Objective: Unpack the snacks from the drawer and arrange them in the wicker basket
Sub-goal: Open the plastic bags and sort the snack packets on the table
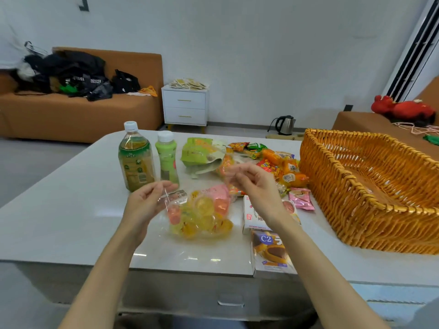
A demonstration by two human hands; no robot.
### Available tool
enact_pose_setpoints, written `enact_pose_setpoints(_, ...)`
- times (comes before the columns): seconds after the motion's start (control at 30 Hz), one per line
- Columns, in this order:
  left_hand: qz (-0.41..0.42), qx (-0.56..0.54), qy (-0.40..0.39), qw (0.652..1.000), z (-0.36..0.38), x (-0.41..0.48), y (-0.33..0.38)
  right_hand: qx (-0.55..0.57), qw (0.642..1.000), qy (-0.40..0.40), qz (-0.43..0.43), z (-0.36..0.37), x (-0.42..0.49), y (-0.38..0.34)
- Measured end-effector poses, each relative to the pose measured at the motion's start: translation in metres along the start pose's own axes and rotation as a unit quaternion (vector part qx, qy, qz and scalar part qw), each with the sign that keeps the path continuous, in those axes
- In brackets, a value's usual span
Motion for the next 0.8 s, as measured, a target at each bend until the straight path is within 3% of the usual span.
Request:
enact_pose_setpoints(0.13, -0.022, -0.007, -0.083, 0.996, 0.002, -0.005, 0.001, -0.007, 1.0, 0.008, 0.015, 0.007, -0.005, 0.002)
enact_pose_setpoints(0.23, -0.009, 0.032, -0.138, 0.99, 0.004, -0.008, 0.005, 0.007, 0.999, -0.04, 0.027, 0.01, -0.008, -0.002)
enact_pose_setpoints(0.37, 0.037, 0.078, -0.12, 0.989, 0.012, -0.009, 0.012, 0.013, 0.996, -0.09, -0.015, 0.013, -0.013, -0.012)
enact_pose_setpoints(0.43, 0.06, 0.072, -0.09, 0.992, 0.012, -0.007, 0.012, 0.037, 0.998, -0.054, -0.007, 0.01, -0.011, -0.008)
enact_pose_setpoints(0.6, 0.044, 0.012, -0.031, 0.998, 0.013, -0.006, 0.005, 0.11, 0.982, 0.07, 0.137, -0.001, 0.0, 0.018)
enact_pose_setpoints(0.7, 0.022, 0.004, -0.059, 0.998, 0.014, -0.005, 0.005, 0.107, 0.982, 0.063, 0.142, -0.004, 0.002, 0.018)
enact_pose_setpoints(0.8, 0.029, 0.006, -0.086, 0.996, 0.013, -0.007, 0.011, 0.105, 0.984, -0.006, 0.142, -0.009, 0.001, 0.016)
Point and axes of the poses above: each hand's wrist, its own x-axis towards the middle knuckle, its own z-axis out of the palm, y = z × x, the point moved 3 cm from there along x, towards the middle knuckle, and after that the axes turned 9 degrees about z, right-handed, at the moved point
